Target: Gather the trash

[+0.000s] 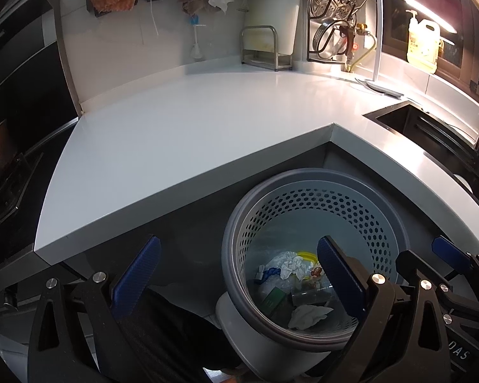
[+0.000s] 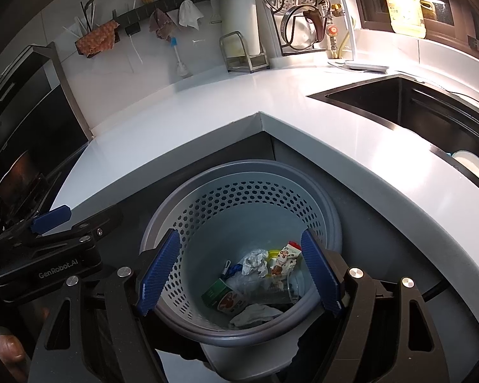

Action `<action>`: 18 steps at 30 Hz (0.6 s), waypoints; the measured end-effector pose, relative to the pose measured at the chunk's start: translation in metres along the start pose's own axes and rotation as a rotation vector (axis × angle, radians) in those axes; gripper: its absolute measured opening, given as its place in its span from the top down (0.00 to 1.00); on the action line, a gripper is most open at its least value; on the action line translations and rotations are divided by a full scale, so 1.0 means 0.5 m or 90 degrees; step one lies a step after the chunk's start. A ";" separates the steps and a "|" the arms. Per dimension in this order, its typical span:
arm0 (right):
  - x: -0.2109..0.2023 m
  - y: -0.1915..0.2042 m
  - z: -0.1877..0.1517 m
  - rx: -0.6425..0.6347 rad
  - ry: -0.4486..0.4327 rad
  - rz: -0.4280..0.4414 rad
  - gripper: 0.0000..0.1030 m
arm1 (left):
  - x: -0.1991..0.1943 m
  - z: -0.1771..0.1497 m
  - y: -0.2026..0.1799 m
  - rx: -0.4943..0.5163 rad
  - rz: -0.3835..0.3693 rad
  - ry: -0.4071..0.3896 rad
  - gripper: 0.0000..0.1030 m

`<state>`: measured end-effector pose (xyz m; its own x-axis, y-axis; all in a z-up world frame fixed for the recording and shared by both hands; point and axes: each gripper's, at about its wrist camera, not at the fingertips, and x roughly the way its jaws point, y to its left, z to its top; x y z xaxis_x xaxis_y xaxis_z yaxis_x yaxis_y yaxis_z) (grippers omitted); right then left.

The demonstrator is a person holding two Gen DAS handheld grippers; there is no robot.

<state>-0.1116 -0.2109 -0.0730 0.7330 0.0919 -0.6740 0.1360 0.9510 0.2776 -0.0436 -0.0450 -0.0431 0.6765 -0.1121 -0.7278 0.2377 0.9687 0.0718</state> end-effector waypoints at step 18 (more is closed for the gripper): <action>0.000 -0.001 0.000 0.000 0.000 0.001 0.27 | 0.006 -0.003 0.001 -0.005 -0.001 0.011 0.06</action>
<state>-0.1116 -0.2112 -0.0729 0.7331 0.0931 -0.6737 0.1355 0.9507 0.2789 -0.0424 -0.0447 -0.0464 0.6641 -0.1103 -0.7395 0.2334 0.9702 0.0649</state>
